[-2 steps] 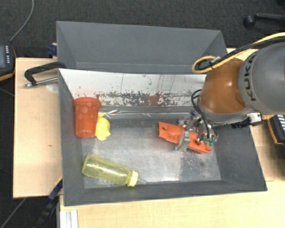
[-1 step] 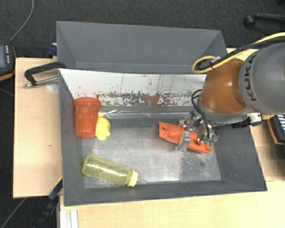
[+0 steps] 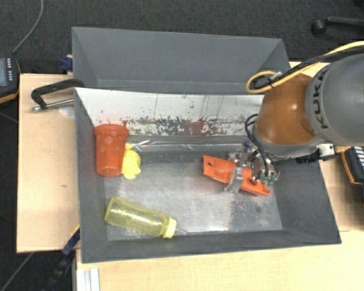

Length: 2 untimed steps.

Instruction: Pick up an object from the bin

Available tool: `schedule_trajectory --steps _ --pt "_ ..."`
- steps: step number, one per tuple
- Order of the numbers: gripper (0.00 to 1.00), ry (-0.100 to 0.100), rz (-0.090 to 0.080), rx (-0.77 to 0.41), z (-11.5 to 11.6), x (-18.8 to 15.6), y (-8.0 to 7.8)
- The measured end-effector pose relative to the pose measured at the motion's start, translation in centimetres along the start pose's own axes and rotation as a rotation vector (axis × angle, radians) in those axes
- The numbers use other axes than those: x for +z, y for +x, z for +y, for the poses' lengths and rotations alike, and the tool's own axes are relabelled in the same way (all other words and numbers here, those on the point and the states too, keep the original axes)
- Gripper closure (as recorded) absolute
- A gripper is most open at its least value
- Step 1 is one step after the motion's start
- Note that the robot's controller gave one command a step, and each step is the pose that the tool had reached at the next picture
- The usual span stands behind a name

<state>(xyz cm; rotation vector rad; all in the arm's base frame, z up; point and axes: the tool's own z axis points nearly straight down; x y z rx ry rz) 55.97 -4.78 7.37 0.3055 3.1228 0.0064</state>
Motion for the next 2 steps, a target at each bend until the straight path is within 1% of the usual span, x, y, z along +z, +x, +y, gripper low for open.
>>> schedule_trajectory --steps 2 --pt "1.0 -0.001 -0.006 0.0 0.06 -1.57 -0.12"
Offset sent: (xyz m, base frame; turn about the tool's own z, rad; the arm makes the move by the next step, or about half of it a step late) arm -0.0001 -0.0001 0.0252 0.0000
